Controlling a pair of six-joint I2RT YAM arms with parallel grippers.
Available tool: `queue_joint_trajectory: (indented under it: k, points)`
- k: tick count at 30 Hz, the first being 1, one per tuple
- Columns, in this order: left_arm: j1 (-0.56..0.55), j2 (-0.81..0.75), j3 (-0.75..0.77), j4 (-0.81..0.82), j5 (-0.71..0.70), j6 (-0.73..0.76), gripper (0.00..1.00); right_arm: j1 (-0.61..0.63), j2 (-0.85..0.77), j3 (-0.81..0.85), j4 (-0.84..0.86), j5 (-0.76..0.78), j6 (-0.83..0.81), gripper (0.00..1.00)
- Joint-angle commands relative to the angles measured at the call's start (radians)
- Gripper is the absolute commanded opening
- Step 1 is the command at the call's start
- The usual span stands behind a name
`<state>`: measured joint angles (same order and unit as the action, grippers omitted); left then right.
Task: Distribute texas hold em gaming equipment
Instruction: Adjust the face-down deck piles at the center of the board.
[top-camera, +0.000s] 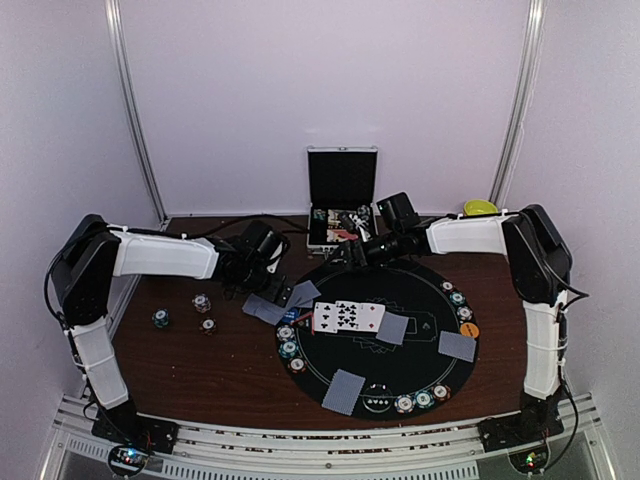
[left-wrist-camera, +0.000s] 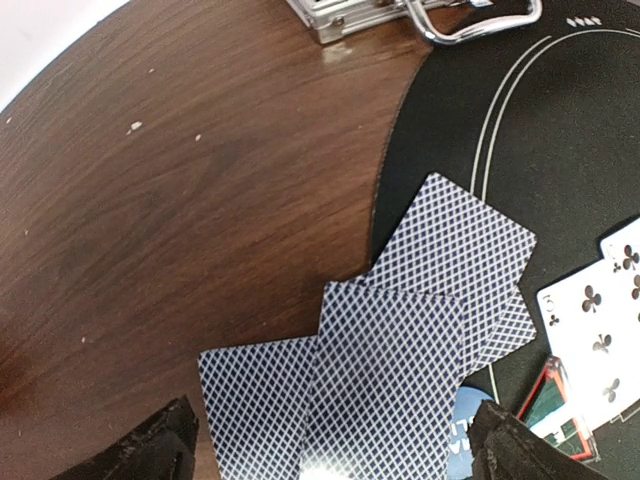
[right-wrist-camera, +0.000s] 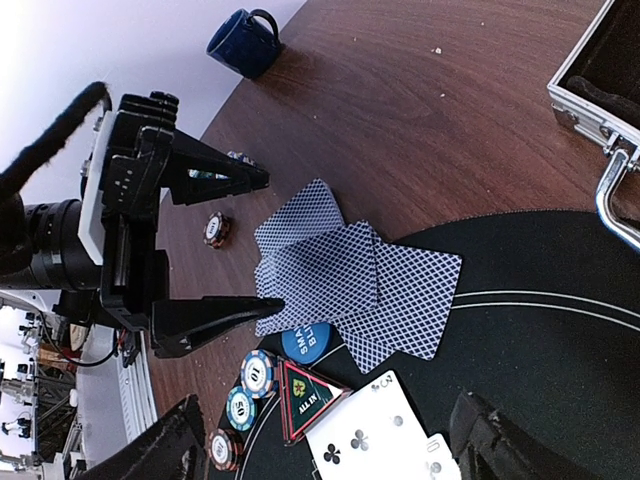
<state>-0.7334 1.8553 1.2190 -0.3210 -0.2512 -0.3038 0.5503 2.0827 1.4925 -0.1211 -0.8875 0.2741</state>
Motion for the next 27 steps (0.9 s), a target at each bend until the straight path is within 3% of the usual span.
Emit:
queue_joint_trajectory:
  k: [1, 8, 27]
  points:
    - [0.031, -0.013, -0.006, 0.059, 0.097, 0.092, 0.98, 0.007, -0.019, 0.007, -0.017, 0.023, -0.033, 0.86]
    - [0.062, -0.035, -0.065, 0.083, 0.224, 0.174, 0.98, 0.013, -0.02, 0.008, -0.035, 0.037, -0.053, 0.86]
    - [0.067, 0.044, -0.024, 0.02, 0.233, 0.216, 0.98, 0.018, -0.021, 0.014, -0.064, 0.059, -0.084, 0.86]
